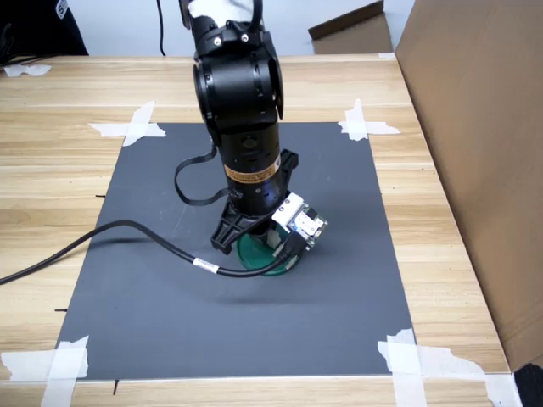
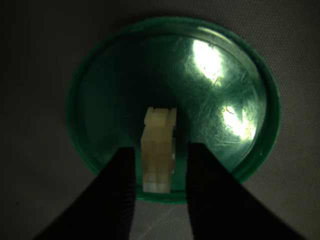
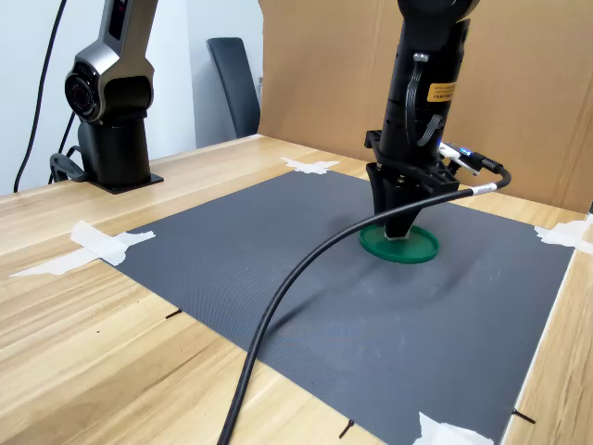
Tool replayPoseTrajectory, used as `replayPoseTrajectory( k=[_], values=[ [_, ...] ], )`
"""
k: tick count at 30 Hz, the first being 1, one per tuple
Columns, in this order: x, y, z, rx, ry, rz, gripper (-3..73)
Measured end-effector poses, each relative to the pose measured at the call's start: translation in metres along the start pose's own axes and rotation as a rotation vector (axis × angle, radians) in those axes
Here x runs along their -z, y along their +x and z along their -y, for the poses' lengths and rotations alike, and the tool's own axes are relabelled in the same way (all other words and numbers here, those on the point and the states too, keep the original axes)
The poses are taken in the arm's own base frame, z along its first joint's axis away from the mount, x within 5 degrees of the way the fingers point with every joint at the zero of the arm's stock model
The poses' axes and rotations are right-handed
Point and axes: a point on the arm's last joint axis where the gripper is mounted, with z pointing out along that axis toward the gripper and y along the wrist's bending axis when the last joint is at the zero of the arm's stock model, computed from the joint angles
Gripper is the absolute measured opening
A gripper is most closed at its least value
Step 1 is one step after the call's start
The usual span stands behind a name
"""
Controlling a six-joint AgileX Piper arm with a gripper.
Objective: Grasp a white terminal and put it in the green lid.
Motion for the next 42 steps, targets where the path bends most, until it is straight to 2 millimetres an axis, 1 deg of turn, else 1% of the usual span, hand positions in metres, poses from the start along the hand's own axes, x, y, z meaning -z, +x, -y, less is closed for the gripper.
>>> replayPoseTrajectory(
  k=[1,2,3,4,5,7,10,12,13,14,16,18,19,20,21,22,23,24,25,26,27,29,31,33,36,38,40,41,42],
  values=[
    [0.000,0.000,0.000,0.000,0.000,0.000,25.9],
    [0.000,0.000,0.000,0.000,0.000,0.000,28.1],
    [0.000,0.000,0.000,0.000,-0.001,-0.001,34.4],
    [0.000,0.000,0.000,-0.005,-0.006,-0.004,44.1],
    [0.000,0.000,-0.001,-0.006,-0.007,-0.005,46.4],
    [0.003,0.000,-0.001,-0.008,-0.001,0.001,48.6],
    [0.014,0.001,-0.001,-0.008,0.023,0.021,49.3],
    [0.022,0.001,-0.001,-0.009,0.039,0.037,49.5],
    [0.030,0.001,-0.002,-0.014,0.055,0.054,49.6],
    [0.039,0.001,-0.003,-0.019,0.072,0.070,49.7],
    [0.071,0.005,-0.007,-0.042,0.126,0.128,49.8],
    [0.082,0.006,-0.009,-0.058,0.141,0.146,49.8],
    [0.092,0.008,-0.012,-0.086,0.156,0.166,49.8],
    [0.106,0.011,-0.015,-0.134,0.175,0.195,49.8],
    [0.127,0.016,-0.020,-0.193,0.204,0.241,49.8],
    [0.140,0.019,-0.024,-0.212,0.223,0.271,49.8],
    [0.148,0.021,-0.027,-0.219,0.237,0.290,49.8],
    [0.163,0.025,-0.031,-0.225,0.264,0.327,49.8],
    [0.185,0.032,-0.039,-0.235,0.307,0.386,49.8],
    [0.192,0.034,-0.041,-0.239,0.321,0.405,49.8],
    [0.194,0.035,-0.042,-0.240,0.325,0.412,49.8],
    [0.209,0.040,-0.048,-0.249,0.354,0.458,49.8],
    [0.243,0.053,-0.064,-0.272,0.415,0.567,49.7],
    [0.273,0.071,-0.084,-0.293,0.484,0.695,46.3],
    [0.280,0.083,-0.096,-0.299,0.521,0.756,42.9],
    [0.281,0.104,-0.117,-0.299,0.570,0.827,36.8],
    [0.279,0.114,-0.127,-0.297,0.592,0.861,32.9],
    [0.276,0.123,-0.135,-0.300,0.608,0.882,29.7],
    [0.274,0.136,-0.143,-0.329,0.625,0.915,26.6]
  ],
)
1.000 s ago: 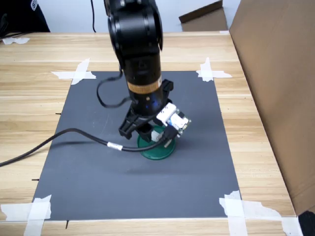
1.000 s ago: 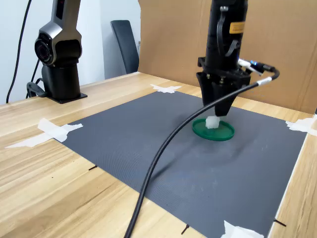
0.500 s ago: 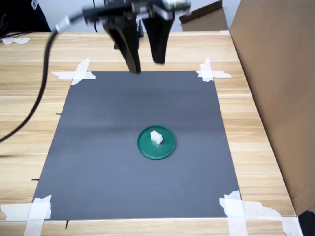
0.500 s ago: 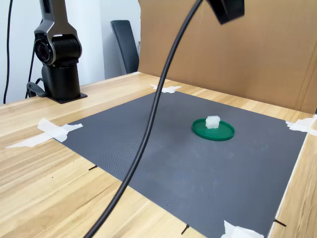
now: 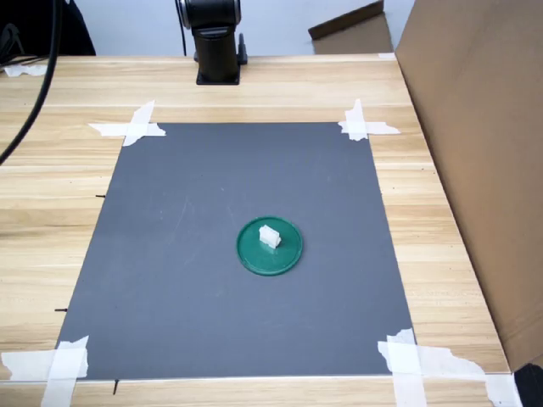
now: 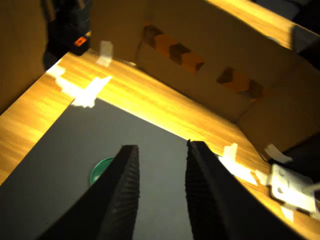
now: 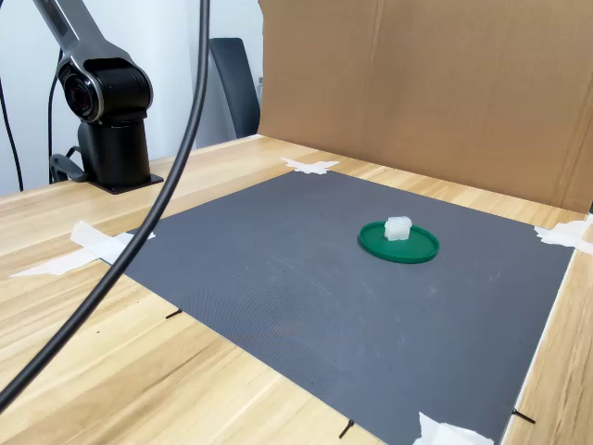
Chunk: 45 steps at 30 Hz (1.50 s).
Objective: Grasp a white terminal and put it in the green lid.
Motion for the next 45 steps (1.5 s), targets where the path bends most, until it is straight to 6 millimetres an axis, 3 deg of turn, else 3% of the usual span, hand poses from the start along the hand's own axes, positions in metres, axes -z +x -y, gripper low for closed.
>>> replayPoseTrajectory(
  k=[3,5,7,10,14,16,19,23,26,29,35,45],
  values=[
    [0.017,0.015,0.003,-0.057,0.068,0.037,22.5],
    [0.043,0.033,0.006,-0.134,0.189,0.105,18.5],
    [0.066,0.053,-0.003,-0.166,0.269,0.176,16.6],
    [0.077,0.077,-0.017,-0.175,0.288,0.186,15.9],
    [0.077,0.095,-0.026,-0.182,0.293,0.170,16.0],
    [0.075,0.125,-0.039,-0.192,0.301,0.134,16.0],
    [0.077,0.153,-0.054,-0.208,0.311,0.134,16.0],
    [0.080,0.164,-0.063,-0.240,0.306,0.167,16.0],
    [0.081,0.189,-0.079,-0.273,0.315,0.251,16.0],
    [0.078,0.193,-0.079,-0.278,0.319,0.254,16.0],
    [0.051,0.229,-0.084,-0.371,0.341,0.247,16.0],
    [0.041,0.245,-0.089,-0.418,0.338,0.222,16.0]
  ],
)
